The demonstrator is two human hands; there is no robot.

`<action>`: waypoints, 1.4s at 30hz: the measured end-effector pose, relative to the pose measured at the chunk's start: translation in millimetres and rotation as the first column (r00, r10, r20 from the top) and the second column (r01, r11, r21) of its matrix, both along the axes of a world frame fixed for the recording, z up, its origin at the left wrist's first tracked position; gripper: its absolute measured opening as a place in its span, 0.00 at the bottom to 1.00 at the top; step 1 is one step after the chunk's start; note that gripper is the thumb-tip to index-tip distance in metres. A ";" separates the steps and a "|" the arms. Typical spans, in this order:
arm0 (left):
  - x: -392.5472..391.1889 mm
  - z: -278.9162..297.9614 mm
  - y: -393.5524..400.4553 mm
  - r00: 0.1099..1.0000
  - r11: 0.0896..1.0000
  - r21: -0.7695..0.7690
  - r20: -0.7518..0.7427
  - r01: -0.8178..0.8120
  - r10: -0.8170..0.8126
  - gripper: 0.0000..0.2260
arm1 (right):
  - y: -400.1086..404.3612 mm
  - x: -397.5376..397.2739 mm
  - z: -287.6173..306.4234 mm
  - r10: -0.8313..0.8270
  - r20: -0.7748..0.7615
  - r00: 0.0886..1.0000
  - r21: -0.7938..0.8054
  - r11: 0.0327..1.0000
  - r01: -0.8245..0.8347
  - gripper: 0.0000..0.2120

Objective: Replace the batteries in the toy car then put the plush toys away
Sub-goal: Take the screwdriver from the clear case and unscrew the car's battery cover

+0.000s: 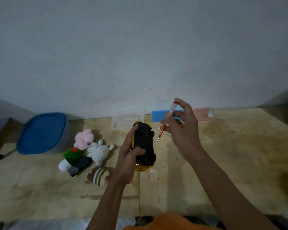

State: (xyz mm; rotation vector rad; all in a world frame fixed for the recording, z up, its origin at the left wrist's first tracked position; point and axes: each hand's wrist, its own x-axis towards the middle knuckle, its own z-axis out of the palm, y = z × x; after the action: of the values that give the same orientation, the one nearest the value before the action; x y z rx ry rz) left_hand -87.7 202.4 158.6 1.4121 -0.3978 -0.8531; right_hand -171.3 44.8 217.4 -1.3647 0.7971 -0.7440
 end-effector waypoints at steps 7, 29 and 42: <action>4.4 -3.9 12.0 0.990 0.994 -0.060 -0.107 0.086 -0.093 0.41 | 10.6 2.0 18.5 0.001 -0.034 0.999 -0.096 0.995 -0.004 0.21; 30.5 43.6 21.7 0.978 0.965 -0.162 0.039 0.206 -0.203 0.45 | 55.7 16.0 46.3 -0.138 0.081 0.987 -0.414 0.896 0.159 0.24; -3.7 75.8 -12.4 0.955 0.978 -0.134 0.272 0.160 -0.119 0.44 | 21.5 -1.1 73.8 -0.050 0.288 0.956 -0.483 0.855 0.190 0.25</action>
State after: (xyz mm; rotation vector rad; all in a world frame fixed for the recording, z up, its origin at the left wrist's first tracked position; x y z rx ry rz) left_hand -91.4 190.0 234.4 1.3672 -0.7591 -0.7319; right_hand -172.4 66.3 291.2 -1.6431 0.4871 -1.2758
